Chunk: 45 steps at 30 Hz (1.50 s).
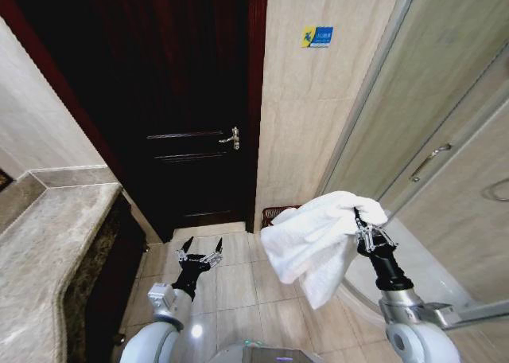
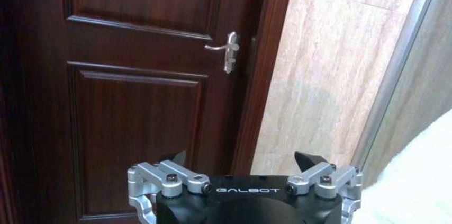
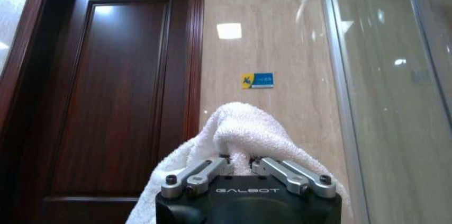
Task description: Discard the used towel into the hamper.
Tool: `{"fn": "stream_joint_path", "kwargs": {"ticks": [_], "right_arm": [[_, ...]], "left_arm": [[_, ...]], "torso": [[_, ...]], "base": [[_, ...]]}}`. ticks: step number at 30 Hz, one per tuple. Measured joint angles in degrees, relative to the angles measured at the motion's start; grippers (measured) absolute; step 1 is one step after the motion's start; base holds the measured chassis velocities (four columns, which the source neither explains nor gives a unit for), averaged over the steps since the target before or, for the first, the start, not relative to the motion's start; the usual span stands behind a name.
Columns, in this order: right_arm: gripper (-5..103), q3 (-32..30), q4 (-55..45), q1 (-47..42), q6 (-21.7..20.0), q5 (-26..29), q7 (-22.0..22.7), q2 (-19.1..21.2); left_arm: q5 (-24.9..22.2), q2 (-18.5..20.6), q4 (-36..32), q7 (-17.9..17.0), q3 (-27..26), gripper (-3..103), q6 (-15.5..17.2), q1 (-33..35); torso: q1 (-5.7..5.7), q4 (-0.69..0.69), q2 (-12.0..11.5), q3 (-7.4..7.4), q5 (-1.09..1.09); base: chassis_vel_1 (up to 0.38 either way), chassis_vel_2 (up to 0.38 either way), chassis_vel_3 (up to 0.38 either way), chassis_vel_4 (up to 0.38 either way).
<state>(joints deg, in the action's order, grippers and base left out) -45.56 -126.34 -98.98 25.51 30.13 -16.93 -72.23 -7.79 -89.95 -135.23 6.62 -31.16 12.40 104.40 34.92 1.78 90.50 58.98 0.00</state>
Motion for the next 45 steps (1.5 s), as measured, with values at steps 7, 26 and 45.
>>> {"fn": "stream_joint_path", "kwargs": {"ticks": [7, 26, 45], "right_arm": [[9, -0.1, -0.1, -0.3, 0.4, 0.0, 0.0, -0.2], [9, -0.6, -0.2, 0.0, 1.6, -0.1, 1.6, -0.5], [9, -0.8, 0.2, -0.4, 1.4, 0.0, 0.4, -0.5]], "left_arm": [[0.0, 0.0, 0.0, 0.0, 0.0, 100, 0.0, 0.0], [0.0, 0.0, 0.0, 0.0, 0.0, 100, 0.0, 0.0], [0.0, 0.0, 0.0, 0.0, 0.0, 100, 0.0, 0.0]], "torso": [[0.38, 0.0, 0.8, 0.4, 0.0], [1.07, 0.0, 2.3, 1.25, -0.01], [1.03, 0.0, 2.2, 1.19, 0.0]], "base": [[0.0, 0.0, 0.0, 0.0], [0.0, 0.0, 0.0, 0.0], [-0.019, 0.019, 0.019, -0.018]]}}
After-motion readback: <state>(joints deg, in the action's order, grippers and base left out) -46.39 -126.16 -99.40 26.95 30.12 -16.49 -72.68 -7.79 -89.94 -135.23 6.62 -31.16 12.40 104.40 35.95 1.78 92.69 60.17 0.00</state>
